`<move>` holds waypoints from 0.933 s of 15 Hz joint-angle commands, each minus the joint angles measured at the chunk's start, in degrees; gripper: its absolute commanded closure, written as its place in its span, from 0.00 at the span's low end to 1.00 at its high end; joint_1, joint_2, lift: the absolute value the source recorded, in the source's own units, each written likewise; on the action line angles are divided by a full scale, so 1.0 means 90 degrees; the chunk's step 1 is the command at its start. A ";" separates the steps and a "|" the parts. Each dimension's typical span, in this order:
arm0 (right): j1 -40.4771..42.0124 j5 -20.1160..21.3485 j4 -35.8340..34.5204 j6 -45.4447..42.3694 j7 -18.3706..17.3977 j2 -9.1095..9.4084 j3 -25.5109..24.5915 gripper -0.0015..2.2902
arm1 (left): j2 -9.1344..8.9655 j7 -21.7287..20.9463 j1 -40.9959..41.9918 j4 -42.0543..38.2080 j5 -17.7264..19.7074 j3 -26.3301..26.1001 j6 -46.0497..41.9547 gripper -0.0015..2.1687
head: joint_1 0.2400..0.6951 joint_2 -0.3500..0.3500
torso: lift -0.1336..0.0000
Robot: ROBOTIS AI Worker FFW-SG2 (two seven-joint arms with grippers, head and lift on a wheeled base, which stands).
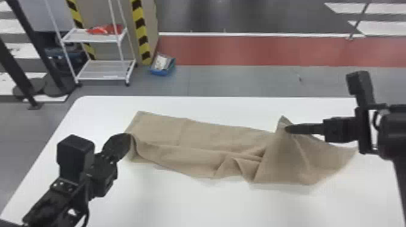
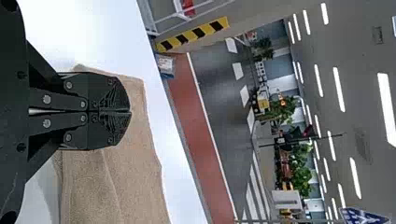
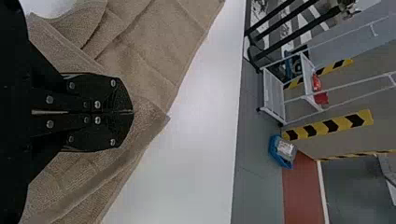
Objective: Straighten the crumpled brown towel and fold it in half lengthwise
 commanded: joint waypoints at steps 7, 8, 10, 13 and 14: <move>0.1665 -0.1907 -0.1238 -0.0954 -0.0292 0.0050 -0.2484 0.57 | -0.0041 -0.0017 0.0461 -0.1097 0.1188 0.1096 0.1448 0.65 | 1.00 0.41 | 0.07; 0.1997 -0.2044 -0.1374 -0.1032 -0.0263 0.0031 -0.2514 0.57 | -0.0060 -0.0017 0.0471 -0.1127 0.1159 0.1086 0.1565 0.65 | 1.00 0.40 | 0.07; 0.2700 -0.2034 -0.1697 -0.1188 -0.0292 0.0060 -0.2435 0.57 | -0.0119 -0.0017 0.0481 -0.1097 0.1071 0.1008 0.1565 0.65 | 1.00 0.37 | 0.07; 0.3003 -0.1761 -0.1443 -0.1403 -0.0478 0.0060 -0.2367 0.49 | -0.0119 -0.0056 0.0452 -0.1019 0.0983 0.0881 0.1546 0.65 | 1.00 0.37 | 0.07; 0.2993 -0.1614 -0.1394 -0.1423 -0.0614 0.0031 -0.2328 0.40 | -0.0119 -0.0056 0.0452 -0.1029 0.0973 0.0842 0.1546 0.65 | 1.00 0.35 | 0.07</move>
